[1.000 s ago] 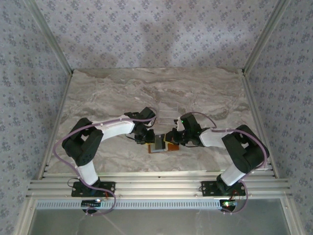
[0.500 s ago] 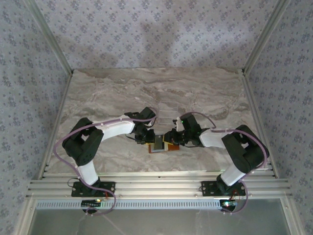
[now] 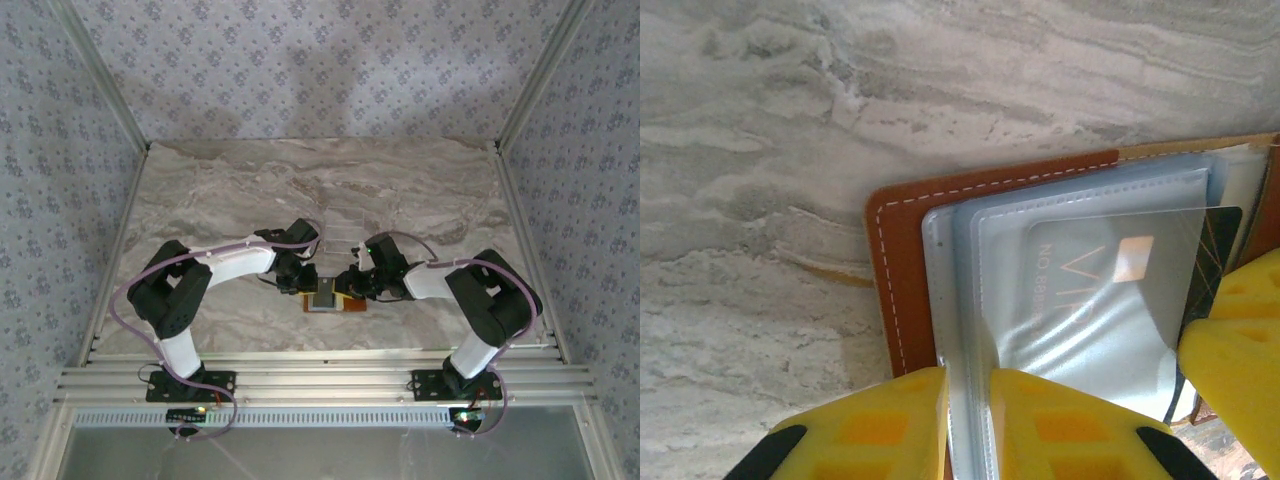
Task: Take the credit cards out of the card holder
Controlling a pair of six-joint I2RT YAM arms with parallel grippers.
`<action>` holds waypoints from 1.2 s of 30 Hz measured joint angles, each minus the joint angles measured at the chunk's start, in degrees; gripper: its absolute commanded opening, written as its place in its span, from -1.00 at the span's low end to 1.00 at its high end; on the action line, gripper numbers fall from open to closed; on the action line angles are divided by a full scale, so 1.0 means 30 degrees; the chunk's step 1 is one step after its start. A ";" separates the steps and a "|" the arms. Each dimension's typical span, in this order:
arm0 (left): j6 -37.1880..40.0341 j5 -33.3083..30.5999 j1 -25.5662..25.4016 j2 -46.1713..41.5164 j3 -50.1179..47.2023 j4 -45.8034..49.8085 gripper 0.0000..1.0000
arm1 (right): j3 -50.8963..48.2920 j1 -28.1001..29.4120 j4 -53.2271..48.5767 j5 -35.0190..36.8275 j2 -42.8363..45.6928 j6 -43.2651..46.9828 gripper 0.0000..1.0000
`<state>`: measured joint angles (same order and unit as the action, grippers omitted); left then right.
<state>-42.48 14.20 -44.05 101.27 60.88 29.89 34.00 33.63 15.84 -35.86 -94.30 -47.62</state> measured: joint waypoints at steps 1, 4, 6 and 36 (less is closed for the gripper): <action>0.0000 0.0000 0.0000 0.0000 0.0000 0.0000 -0.59 | 0.0000 0.0000 -0.0044 0.0029 0.0000 0.0000 -0.78; 0.0000 0.0000 0.0000 0.0000 0.0000 -0.0007 -0.59 | 0.0000 0.0000 -0.0153 0.0131 0.0080 0.0000 -0.79; 0.0000 0.0000 0.0000 0.0000 0.0000 -0.0007 -0.59 | -0.0007 -0.0080 -0.0219 0.0168 0.0233 0.0007 -0.80; 0.0007 0.0000 0.0000 0.0029 0.0000 0.0000 -0.60 | -0.0124 -0.0459 0.0372 0.0306 0.1042 -0.0503 -0.77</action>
<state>-42.46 14.20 -44.05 101.36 60.88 29.89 33.63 32.25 16.95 -34.94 -91.18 -49.12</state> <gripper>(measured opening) 0.203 0.126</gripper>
